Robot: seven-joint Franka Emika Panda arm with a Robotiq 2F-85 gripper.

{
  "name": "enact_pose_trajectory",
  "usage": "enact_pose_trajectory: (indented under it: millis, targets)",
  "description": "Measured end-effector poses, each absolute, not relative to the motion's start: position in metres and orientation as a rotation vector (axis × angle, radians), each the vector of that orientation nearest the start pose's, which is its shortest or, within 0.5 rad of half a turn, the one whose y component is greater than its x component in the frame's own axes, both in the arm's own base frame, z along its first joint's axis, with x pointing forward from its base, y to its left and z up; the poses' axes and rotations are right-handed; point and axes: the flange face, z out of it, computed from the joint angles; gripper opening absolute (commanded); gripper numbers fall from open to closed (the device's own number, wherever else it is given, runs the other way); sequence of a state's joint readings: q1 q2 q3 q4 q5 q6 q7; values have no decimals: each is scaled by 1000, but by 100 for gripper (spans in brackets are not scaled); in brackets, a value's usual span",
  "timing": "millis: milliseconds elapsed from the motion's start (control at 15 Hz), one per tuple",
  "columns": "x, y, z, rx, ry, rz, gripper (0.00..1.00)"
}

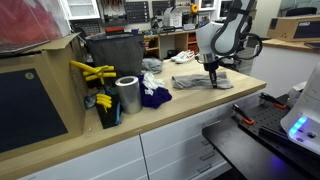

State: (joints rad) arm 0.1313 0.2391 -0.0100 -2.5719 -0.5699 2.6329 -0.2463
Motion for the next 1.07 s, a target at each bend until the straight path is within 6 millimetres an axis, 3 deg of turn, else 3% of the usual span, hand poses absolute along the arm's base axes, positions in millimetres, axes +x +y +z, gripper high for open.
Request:
enact_pose_trajectory:
  millis: [200,267,400,600,933,1067]
  targets:
    - [418,40,177,-2969,-1547,417,1]
    - [419,32,183,-2951,-1581,447,30]
    - [420,19,196,-2919,-1647,496,36]
    - [420,8,211,-2860,-1756,556,60]
    - [422,7,224,-2823,-1835,555,97]
    - [422,6,225,-2832,-1815,547,100]
